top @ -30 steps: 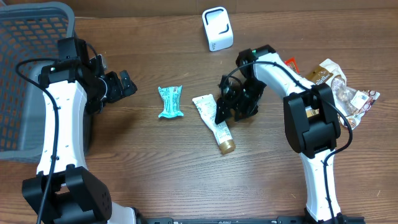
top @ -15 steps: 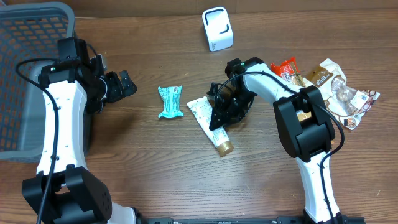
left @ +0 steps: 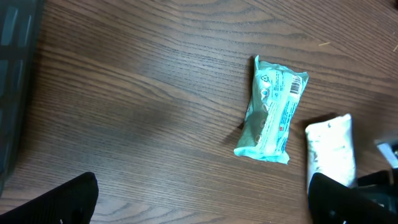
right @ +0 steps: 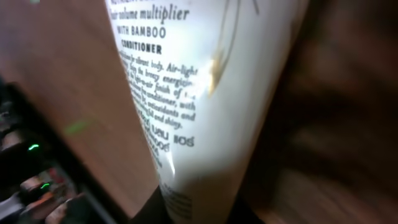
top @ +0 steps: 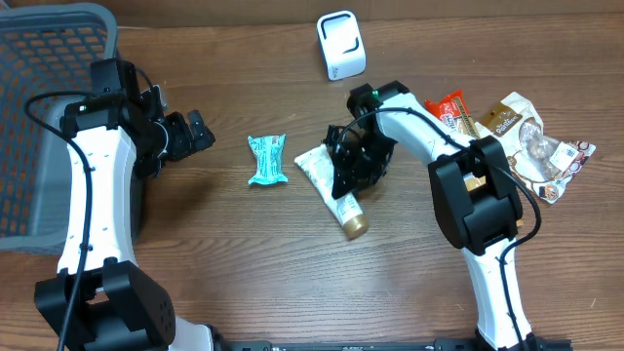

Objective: Scan the item barcode

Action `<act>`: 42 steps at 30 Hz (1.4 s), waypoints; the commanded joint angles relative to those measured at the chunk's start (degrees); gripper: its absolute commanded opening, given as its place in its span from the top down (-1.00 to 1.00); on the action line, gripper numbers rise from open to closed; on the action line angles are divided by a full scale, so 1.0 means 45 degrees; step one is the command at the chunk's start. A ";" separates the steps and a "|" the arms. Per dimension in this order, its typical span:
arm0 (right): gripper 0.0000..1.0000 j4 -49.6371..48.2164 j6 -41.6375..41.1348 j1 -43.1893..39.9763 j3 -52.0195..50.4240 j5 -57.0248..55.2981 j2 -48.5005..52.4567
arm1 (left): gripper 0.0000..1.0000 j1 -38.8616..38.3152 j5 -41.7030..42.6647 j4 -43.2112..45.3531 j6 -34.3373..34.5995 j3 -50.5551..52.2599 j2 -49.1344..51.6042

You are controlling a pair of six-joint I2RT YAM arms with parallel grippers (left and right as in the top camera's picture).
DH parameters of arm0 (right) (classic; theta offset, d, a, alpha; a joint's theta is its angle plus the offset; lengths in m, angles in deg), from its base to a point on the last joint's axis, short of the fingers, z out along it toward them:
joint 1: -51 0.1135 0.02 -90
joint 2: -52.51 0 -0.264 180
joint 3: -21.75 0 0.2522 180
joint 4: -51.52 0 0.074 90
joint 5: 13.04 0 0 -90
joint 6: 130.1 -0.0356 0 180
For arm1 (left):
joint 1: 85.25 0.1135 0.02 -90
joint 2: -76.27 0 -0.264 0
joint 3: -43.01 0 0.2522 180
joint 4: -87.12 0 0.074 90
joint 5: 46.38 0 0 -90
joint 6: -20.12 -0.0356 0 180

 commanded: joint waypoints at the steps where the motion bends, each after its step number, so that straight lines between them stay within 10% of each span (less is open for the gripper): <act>1: 0.50 0.0316 -0.0044 0.0291 0.0821 -0.3274 -0.0170 | -1.00 -0.0087 -0.0029 0.0010 -0.0243 -0.0194 0.0068; 10: -0.61 0.2487 0.0423 0.0816 0.4770 -0.3356 -0.0170 | -1.00 -0.0087 -0.0029 0.0010 -0.0238 -0.0189 0.0068; 25: -0.30 0.2399 -0.0811 0.2263 0.1088 -0.0602 -0.0165 | -1.00 -0.0087 -0.0029 0.0010 -0.0238 -0.0194 0.0068; 37: -0.16 0.1394 -0.6227 0.0763 -0.0170 -0.7893 -0.0194 | -1.00 -0.0087 -0.0024 0.0010 -0.0238 -0.0189 0.0068; 42: -0.16 -0.0053 -0.5187 -0.0019 -0.0121 -0.8757 -0.0306 | -0.99 -0.0087 -0.0029 0.0010 -0.0243 -0.0189 0.0068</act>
